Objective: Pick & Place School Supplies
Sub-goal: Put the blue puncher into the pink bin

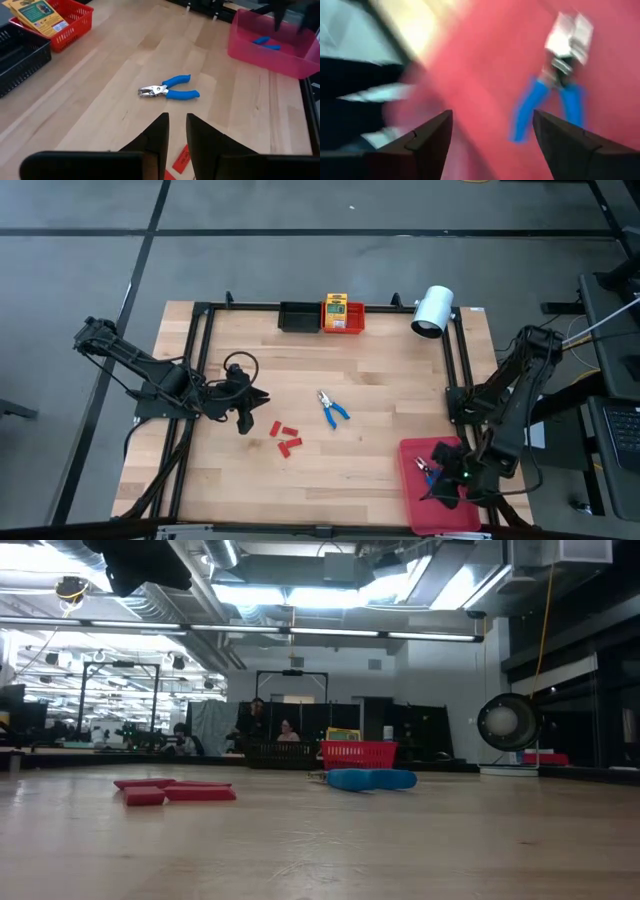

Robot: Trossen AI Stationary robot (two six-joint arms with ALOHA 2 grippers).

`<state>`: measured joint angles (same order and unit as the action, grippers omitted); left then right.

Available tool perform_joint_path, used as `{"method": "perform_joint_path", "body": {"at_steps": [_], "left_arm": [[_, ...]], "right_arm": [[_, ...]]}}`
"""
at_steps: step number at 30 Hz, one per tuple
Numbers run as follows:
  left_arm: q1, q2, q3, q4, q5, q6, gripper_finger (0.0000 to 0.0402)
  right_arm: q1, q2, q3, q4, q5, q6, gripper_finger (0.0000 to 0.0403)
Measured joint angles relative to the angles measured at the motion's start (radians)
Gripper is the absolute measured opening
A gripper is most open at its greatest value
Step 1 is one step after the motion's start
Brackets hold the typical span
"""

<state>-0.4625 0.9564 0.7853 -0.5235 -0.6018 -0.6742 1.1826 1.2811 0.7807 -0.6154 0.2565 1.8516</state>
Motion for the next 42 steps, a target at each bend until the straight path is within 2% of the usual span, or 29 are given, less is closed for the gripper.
{"method": "perform_joint_path", "body": {"at_steps": [3, 6, 9, 13, 18, 22, 27, 30, 33, 42], "left_arm": [[0.0, 0.0, 0.0, 0.0, 0.0, -0.011, 0.0061], [0.0, 0.0, 0.0, -0.001, -0.001, -0.015, 0.0061], [0.0, 0.0, 0.0, -0.013, -0.008, -0.013, 0.0061], [0.0, 0.0, 0.0, -0.033, 0.005, -0.01, 0.0061], [0.0, 0.0, 0.0, -0.034, 0.041, 0.018, 0.0061], [0.0, 0.001, 0.0, -0.036, 0.044, 0.049, 0.0061], [0.0, 0.001, 0.0, -0.036, 0.035, 0.077, 0.0061], [0.0, 0.001, 0.0, -0.036, 0.028, 0.075, 0.0061], [0.0, 0.001, 0.0, -0.037, 0.027, 0.07, 0.0061], [0.0, 0.001, 0.0, -0.036, 0.018, 0.056, 0.0061]], "right_arm": [[-0.054, -0.002, 0.092, -0.023, 0.131, -0.11, 0.0269], [-0.146, -0.002, 0.177, -0.018, 0.249, -0.294, 0.0253], [-0.299, -0.002, 0.212, 0.045, 0.273, -0.577, 0.0239], [-0.546, 0.02, 0.212, 0.083, 0.114, -0.906, 0.0224], [-0.784, 0.073, 0.211, 0.11, -0.068, -1.188, 0.0212], [-0.908, 0.14, 0.211, 0.204, -0.2, -1.374, 0.0208], [-0.975, 0.268, 0.213, 0.375, -0.362, -1.607, 0.0208], [-0.984, 0.351, 0.248, 0.382, -0.391, -1.674, 0.0208], [-1.001, 0.42, 0.3, 0.382, -0.405, -1.666, 0.0207], [-1.029, 0.592, 0.421, 0.329, -0.406, -1.411, 0.0207]]}}
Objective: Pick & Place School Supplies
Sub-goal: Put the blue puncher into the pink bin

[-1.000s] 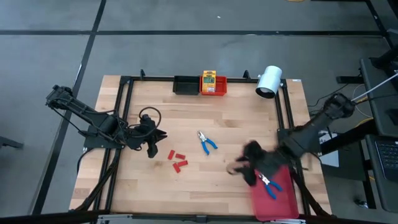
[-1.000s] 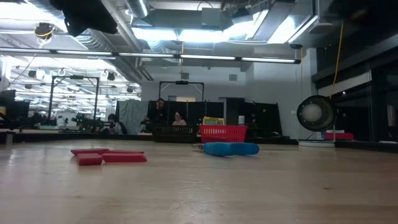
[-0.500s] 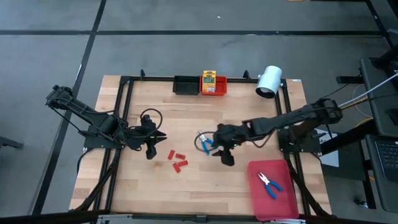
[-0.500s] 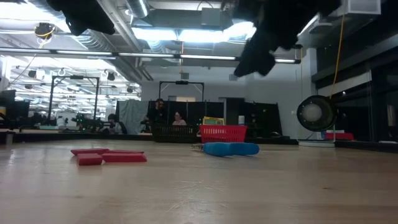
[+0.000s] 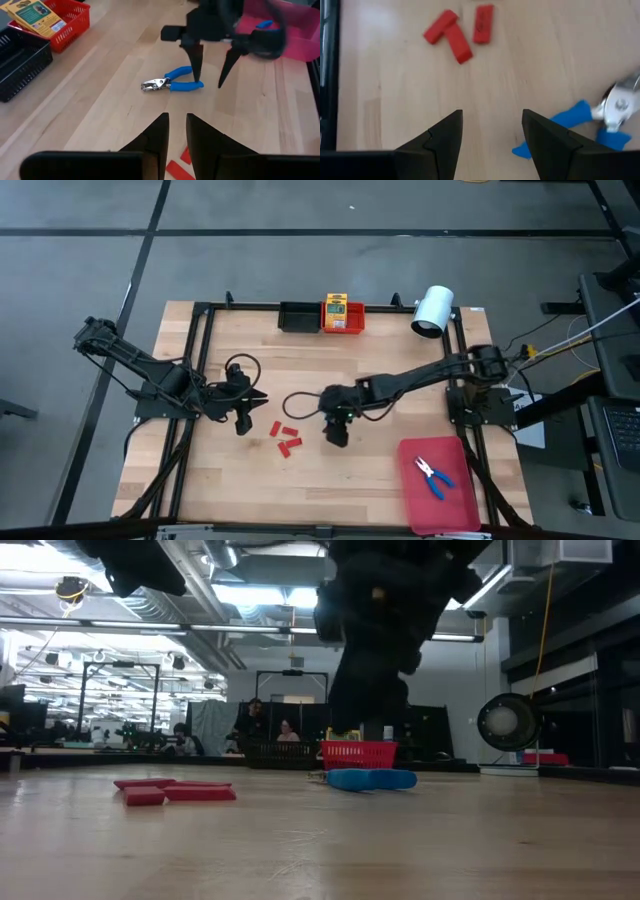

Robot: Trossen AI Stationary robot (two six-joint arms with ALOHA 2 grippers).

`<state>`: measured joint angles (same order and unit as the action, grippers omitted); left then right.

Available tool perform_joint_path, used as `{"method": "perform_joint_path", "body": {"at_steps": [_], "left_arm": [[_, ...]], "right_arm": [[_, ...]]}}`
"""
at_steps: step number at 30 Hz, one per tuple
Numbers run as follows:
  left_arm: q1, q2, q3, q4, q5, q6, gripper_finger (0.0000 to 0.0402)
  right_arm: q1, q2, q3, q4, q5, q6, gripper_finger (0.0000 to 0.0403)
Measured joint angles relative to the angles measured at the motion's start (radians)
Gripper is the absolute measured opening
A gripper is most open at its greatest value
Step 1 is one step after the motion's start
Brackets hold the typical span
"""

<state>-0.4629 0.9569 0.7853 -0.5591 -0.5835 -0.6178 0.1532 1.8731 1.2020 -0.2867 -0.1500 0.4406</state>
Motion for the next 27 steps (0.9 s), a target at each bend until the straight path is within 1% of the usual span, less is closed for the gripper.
{"method": "perform_joint_path", "body": {"at_steps": [4, 8, 10, 15, 21, 27], "left_arm": [[0.0, 0.0, 0.0, 0.0, 0.0, 0.0, 0.0061], [0.0, 0.0, 0.0, 0.0, 0.0, 0.002, 0.0061], [0.0, 0.0, 0.0, 0.001, 0.001, 0.009, 0.0061], [0.0, 0.0, 0.0, 0.001, 0.014, 0.033, 0.0061], [0.0, 0.0, 0.0, 0.001, 0.019, 0.055, 0.0061], [0.0, 0.0, 0.0, 0.0, 0.035, 0.069, 0.0061]], "right_arm": [[0.0, 0.019, 0.001, -0.027, 0.024, 0.095, 0.0207], [0.005, 0.019, 0.002, -0.069, 0.116, 0.17, 0.0207], [0.005, 0.019, 0.002, -0.075, 0.137, 0.204, 0.0207], [0.006, 0.019, 0.002, -0.081, 0.171, 0.24, 0.0207], [0.005, 0.034, 0.003, -0.081, 0.187, 0.266, 0.02], [0.02, 0.086, 0.002, -0.064, 0.161, 0.282, 0.018]]}}
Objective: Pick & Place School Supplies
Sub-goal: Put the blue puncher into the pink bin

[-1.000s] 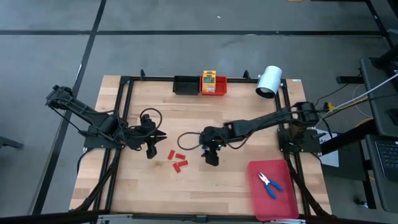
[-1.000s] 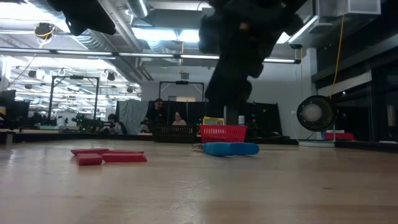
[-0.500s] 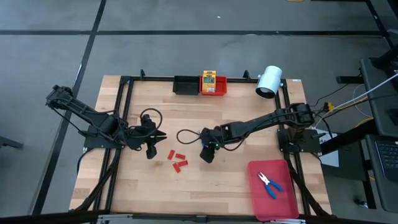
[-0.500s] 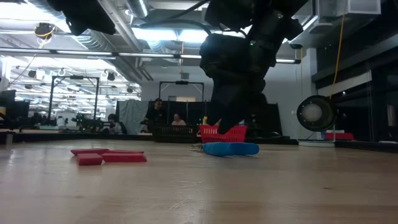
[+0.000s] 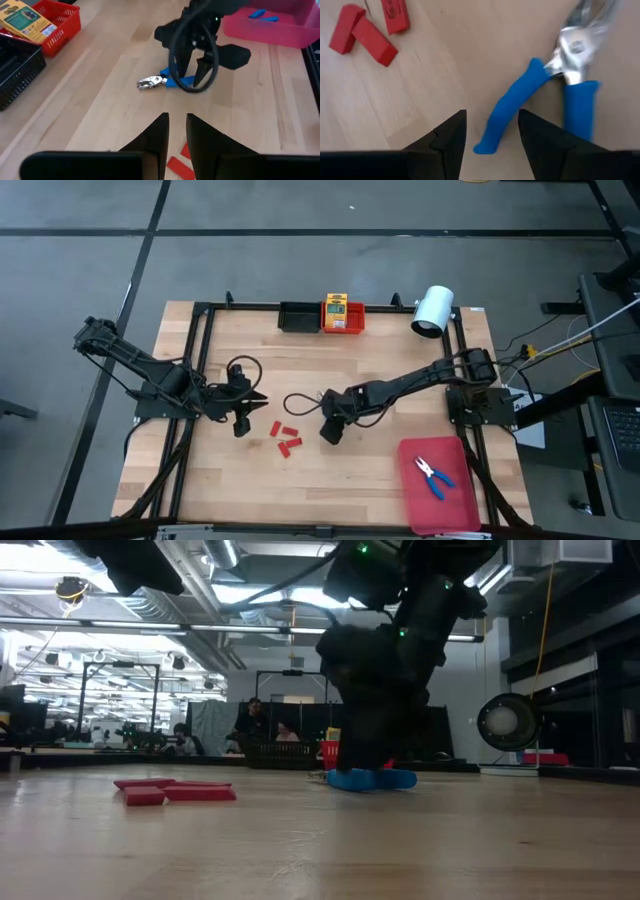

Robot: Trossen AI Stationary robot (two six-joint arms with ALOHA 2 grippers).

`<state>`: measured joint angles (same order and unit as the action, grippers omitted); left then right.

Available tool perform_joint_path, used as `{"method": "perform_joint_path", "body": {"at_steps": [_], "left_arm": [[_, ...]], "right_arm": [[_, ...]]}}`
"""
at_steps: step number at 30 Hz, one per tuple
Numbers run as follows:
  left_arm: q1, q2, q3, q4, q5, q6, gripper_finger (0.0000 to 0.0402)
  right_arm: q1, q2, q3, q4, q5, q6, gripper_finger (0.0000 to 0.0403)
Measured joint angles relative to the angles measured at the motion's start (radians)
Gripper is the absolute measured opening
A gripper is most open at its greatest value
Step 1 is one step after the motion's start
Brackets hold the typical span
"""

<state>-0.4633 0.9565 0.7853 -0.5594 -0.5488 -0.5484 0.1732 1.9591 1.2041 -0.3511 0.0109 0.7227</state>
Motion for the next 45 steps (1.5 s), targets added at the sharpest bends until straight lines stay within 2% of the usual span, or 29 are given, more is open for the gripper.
{"method": "perform_joint_path", "body": {"at_steps": [7, 9, 12, 13, 18, 23, 27, 32, 37, 41, 45], "left_arm": [[0.0, 0.0, 0.0, -0.016, 0.02, 0.004, 0.0061], [0.0, 0.0, 0.0, -0.024, 0.024, 0.005, 0.0061], [0.0, -0.005, 0.0, -0.039, 0.026, 0.004, 0.0061], [0.0, -0.008, 0.0, -0.051, 0.024, 0.004, 0.0061], [0.0, -0.04, 0.0, -0.129, -0.015, -0.03, 0.0061], [0.0, -0.076, 0.0, -0.178, -0.054, -0.049, 0.0061], [0.0, -0.089, 0.0, -0.184, -0.09, -0.05, 0.0061], [0.0, -0.091, 0.0, -0.179, -0.132, -0.049, 0.0061], [0.0, -0.091, 0.0, -0.178, -0.142, -0.033, 0.0061], [0.0, -0.091, 0.0, -0.176, -0.146, -0.033, 0.0061], [0.0, -0.091, 0.0, -0.169, -0.166, -0.033, 0.0061]], "right_arm": [[0.02, 0.026, 0.002, -0.015, 0.031, 0.037, 0.0148], [0.027, 0.025, 0.002, -0.022, 0.056, 0.037, 0.0117], [0.035, 0.012, 0.0, -0.034, 0.059, 0.025, 0.0042], [0.04, 0.006, -0.001, -0.036, 0.054, 0.012, 0.0031], [0.066, -0.05, 0.009, -0.107, 0.094, -0.007, 0.0031], [0.104, -0.199, 0.04, -0.235, 0.162, 0.009, 0.0031], [0.179, -0.355, 0.038, -0.39, 0.184, 0.178, 0.0031], [0.376, -0.465, 0.037, -0.596, 0.124, 0.47, 0.0031], [0.634, -0.476, 0.037, -0.624, 0.068, 0.806, 0.0031], [0.804, -0.473, 0.037, -0.64, 0.112, 1.091, 0.0031], [0.922, -0.47, 0.037, -0.711, 0.139, 1.312, 0.0031]]}}
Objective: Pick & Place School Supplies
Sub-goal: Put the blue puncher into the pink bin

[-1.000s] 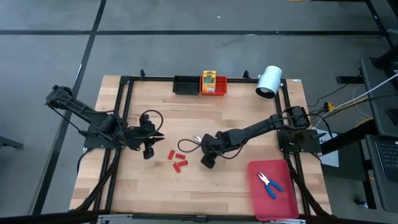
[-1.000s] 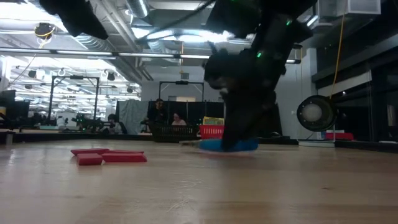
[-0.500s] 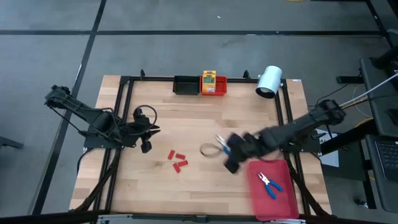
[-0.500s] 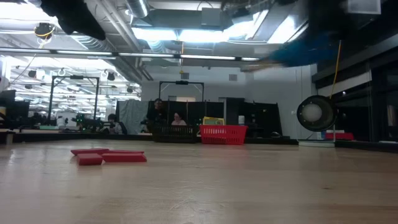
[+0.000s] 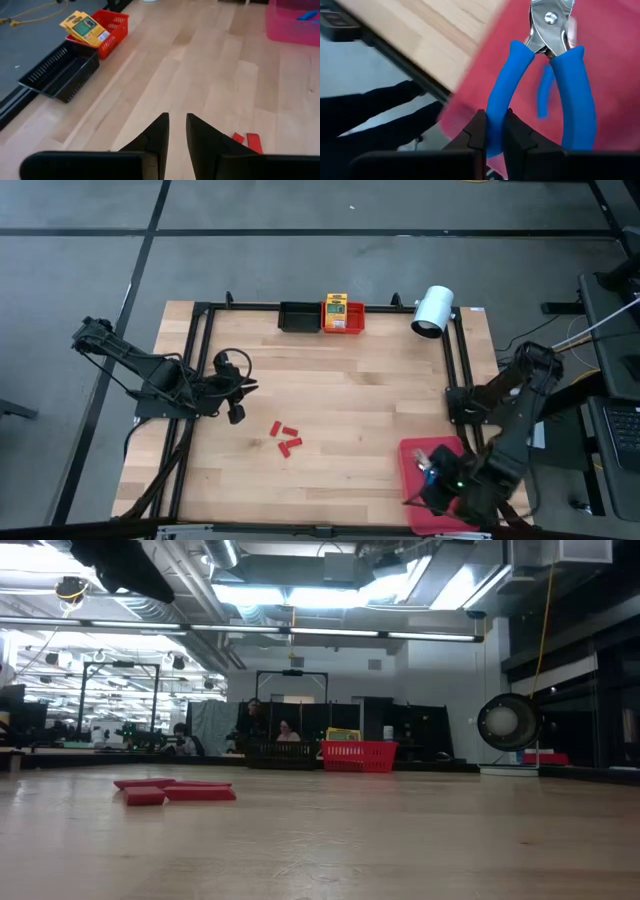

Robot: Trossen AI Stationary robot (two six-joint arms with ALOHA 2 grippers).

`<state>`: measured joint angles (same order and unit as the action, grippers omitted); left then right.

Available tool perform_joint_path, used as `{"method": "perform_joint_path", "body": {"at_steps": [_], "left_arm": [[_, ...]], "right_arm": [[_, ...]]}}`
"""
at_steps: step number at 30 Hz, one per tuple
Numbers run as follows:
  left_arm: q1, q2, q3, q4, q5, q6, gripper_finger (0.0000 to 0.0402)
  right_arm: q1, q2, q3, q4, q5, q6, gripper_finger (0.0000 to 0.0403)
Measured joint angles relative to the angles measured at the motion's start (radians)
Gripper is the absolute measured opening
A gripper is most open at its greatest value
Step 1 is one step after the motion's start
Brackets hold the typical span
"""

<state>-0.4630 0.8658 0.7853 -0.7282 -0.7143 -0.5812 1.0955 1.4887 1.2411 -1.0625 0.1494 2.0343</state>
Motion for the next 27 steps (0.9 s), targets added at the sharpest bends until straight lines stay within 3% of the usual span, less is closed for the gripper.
{"method": "perform_joint_path", "body": {"at_steps": [3, 9, 16, 27], "left_arm": [[0.0, 0.0, 0.0, 0.003, -0.014, 0.0, 0.0061], [0.0, 0.0, 0.0, 0.007, -0.022, -0.015, 0.0061], [0.0, 0.0, 0.0, 0.007, -0.024, -0.06, 0.0061], [0.0, 0.001, 0.0, 0.018, -0.018, -0.114, 0.0061]], "right_arm": [[0.053, 0.02, -0.003, -0.036, -0.009, 0.083, 0.0031], [0.105, 0.039, -0.084, 0.063, -0.034, 0.113, 0.0031], [0.109, 0.038, -0.245, 0.258, 0.002, 0.154, 0.0031], [0.106, 0.037, -0.337, 0.313, 0.015, 0.158, 0.0031]]}}
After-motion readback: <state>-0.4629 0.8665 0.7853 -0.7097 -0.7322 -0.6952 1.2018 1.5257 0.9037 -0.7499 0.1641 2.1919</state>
